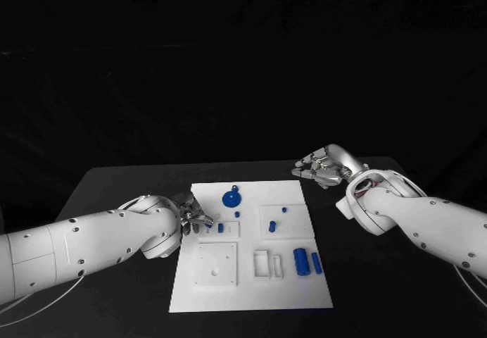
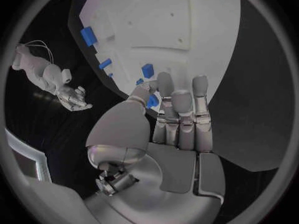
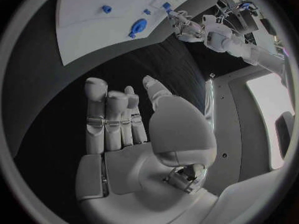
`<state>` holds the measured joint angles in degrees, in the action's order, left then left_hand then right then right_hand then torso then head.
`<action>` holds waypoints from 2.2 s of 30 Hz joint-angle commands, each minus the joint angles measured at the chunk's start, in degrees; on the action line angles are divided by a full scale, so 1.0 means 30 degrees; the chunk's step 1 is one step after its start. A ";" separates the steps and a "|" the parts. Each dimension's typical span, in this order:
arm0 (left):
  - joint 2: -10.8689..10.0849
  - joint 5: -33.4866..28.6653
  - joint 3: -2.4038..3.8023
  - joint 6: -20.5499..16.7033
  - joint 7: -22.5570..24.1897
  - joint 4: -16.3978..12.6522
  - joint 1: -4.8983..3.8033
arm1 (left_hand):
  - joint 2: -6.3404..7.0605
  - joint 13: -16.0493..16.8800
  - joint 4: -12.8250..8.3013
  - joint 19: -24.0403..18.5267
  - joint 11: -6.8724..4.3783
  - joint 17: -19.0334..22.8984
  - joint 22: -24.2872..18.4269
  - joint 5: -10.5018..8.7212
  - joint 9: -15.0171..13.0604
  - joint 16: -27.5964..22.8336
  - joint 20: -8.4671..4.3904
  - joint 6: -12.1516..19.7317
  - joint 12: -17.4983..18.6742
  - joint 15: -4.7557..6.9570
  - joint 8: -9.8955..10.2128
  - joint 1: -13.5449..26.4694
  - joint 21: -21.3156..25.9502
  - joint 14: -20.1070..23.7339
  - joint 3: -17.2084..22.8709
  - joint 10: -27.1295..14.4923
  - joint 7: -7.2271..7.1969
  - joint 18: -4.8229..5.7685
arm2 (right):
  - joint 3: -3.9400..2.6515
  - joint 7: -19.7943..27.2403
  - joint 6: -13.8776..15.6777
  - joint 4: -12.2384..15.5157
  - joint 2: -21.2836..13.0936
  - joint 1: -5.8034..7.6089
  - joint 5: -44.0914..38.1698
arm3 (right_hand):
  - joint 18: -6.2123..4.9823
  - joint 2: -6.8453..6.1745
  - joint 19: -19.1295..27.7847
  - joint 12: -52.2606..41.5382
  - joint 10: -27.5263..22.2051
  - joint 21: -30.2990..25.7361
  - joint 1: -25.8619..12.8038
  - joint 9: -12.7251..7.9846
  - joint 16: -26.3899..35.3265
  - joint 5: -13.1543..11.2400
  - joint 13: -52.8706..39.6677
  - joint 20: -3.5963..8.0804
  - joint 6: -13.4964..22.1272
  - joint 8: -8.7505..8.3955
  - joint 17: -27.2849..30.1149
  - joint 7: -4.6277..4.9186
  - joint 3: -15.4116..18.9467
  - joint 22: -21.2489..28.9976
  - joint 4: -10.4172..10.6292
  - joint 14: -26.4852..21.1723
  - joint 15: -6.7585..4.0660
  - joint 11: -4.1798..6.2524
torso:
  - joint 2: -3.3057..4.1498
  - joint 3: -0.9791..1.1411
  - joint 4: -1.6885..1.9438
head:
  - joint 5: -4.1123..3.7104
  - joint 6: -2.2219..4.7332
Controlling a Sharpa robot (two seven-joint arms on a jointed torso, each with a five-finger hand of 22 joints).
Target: Assemble the parts on the task board
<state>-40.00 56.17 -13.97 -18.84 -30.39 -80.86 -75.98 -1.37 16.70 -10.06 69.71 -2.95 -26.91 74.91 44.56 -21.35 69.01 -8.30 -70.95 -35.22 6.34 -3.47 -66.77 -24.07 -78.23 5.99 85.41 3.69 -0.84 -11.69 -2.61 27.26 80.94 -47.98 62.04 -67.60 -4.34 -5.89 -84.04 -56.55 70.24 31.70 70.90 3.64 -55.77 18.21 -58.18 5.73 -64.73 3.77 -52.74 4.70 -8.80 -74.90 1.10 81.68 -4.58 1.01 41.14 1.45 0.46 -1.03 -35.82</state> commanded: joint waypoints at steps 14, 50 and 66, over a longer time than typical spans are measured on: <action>-0.0049 0.1329 0.0010 0.0792 -0.0410 -0.0136 0.0071 | -0.0073 0.0041 -0.0302 -0.0147 -0.0553 -0.0045 0.0398 0.0134 0.0009 0.0084 0.0007 -0.3240 -0.0084 0.0485 -0.0128 -0.0009 -0.0136 -0.0421 0.0300 0.0483 -0.1688 0.0220 | -0.0009 0.0128 -0.0097 0.0019 -0.0016 -0.0031 -0.0053 | -0.0190 -0.0069 -0.0125 0.0064 -0.0098 -0.0021 0.0036 -0.0007 0.0028 0.0087 -0.0006 -0.0007 0.0101 -0.0072 0.0020 -0.0017 -0.0032 -0.1171 0.0011 -0.0078 -0.0035 -0.0009 | 0.0001 -0.0003 0.0003 | -0.0029 -0.0078; -0.0132 0.2680 0.0010 0.1850 -0.0674 -0.0524 0.0163 | 0.0051 0.0051 -0.0165 -0.0175 -0.0525 -0.0026 0.0385 -0.0195 0.0084 0.0046 0.0066 -0.3266 -0.0096 0.0463 -0.0130 -0.0128 -0.0165 -0.0434 0.0121 0.0484 -0.1690 0.0182 | -0.0009 0.0136 -0.0120 0.0019 -0.0052 -0.0057 -0.0050 | -0.0188 -0.0076 -0.0130 0.0052 -0.0085 -0.0011 0.0017 -0.0007 0.0023 0.0134 -0.0016 -0.0005 0.0099 -0.0072 0.0015 -0.0019 -0.0019 -0.1174 0.0029 -0.0074 -0.0037 -0.0007 | 0.0000 0.0008 -0.0003 | -0.0030 -0.0120; -0.0209 0.2725 0.0010 0.2611 -0.0686 -0.0595 0.0173 | 0.0502 0.0260 0.0056 -0.0151 -0.0542 -0.0123 0.0385 -0.0500 0.0045 0.0350 0.0135 -0.3488 -0.0449 0.0460 -0.0139 -0.0307 -0.0135 -0.0431 -0.0255 0.0482 -0.1772 0.0169 | -0.0009 0.0136 -0.0112 0.0011 -0.0075 -0.0061 -0.0049 | -0.0193 -0.0082 -0.0116 0.0096 -0.0114 -0.0094 -0.0004 -0.0006 0.0051 0.0155 0.0021 -0.0008 0.0113 -0.0072 0.0040 -0.0015 -0.0001 -0.1157 0.0064 -0.0085 -0.0033 -0.0011 | -0.0003 -0.0002 -0.0003 | -0.0013 -0.0161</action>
<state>-40.66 64.25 -13.74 -13.73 -32.16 -82.36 -75.72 -0.22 17.42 -10.02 69.50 -2.94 -27.22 74.91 43.22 -21.14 69.89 -8.08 -70.97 -36.30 6.65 -3.70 -67.47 -24.28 -78.73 5.33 85.40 3.68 -0.84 -11.69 -2.60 27.26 80.91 -48.20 61.90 -67.58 -4.34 -5.89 -84.04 -56.55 70.24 31.70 70.90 3.64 -55.77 18.30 -58.18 5.72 -64.74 3.76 -52.67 4.70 -8.80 -74.94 1.10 81.68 -4.58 1.01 41.13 1.44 0.45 -1.10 -36.27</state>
